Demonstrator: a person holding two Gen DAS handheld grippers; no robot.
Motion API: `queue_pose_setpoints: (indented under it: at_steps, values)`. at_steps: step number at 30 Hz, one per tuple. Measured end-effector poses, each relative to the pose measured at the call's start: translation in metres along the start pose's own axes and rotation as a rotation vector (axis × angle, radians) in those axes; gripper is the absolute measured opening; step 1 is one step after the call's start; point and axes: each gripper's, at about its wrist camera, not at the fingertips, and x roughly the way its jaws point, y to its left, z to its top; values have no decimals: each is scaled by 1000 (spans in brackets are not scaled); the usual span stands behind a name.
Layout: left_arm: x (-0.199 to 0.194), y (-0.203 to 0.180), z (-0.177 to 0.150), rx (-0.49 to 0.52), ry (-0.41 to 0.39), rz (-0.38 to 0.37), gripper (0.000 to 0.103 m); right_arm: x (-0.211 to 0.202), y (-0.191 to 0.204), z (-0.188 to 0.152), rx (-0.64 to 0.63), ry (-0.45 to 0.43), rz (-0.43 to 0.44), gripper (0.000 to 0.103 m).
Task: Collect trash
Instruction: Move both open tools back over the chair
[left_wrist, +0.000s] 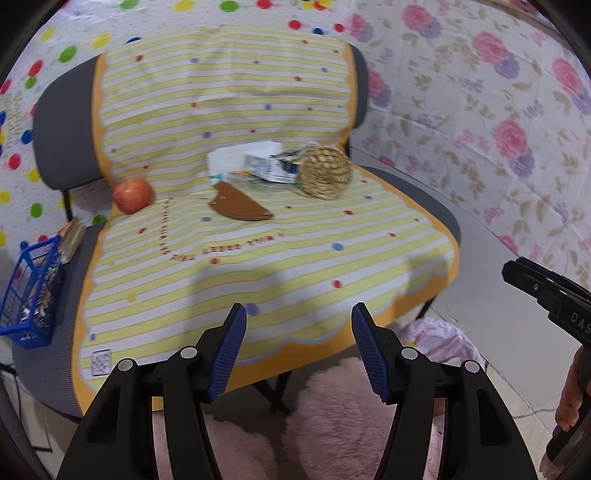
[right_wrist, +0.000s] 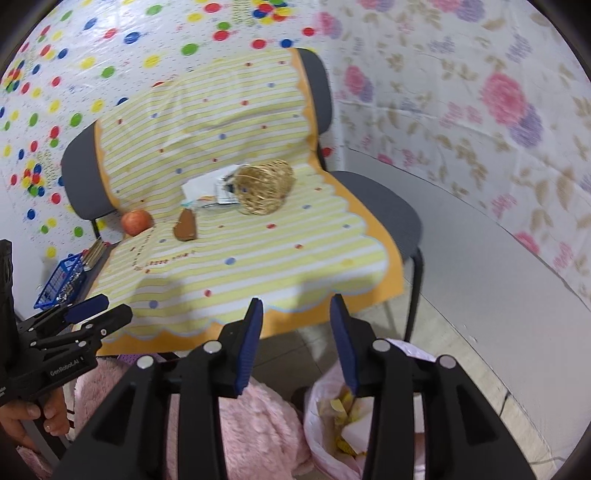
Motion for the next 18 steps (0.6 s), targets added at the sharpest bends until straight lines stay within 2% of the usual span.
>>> queue_pose_setpoints:
  at_steps: [2, 6, 11, 18]
  values:
    - [-3, 11, 3, -31, -7, 29, 61, 4, 7, 5, -22, -3, 18, 38]
    - [-7, 27, 11, -74, -35, 99, 72, 9, 18, 15, -58, -18, 44, 38]
    - [-9, 40, 23, -95, -58, 140, 73, 18, 31, 28, -104, -27, 53, 41]
    - [9, 60, 44, -102, -48, 170, 73, 41, 38, 48, -130, -17, 45, 44]
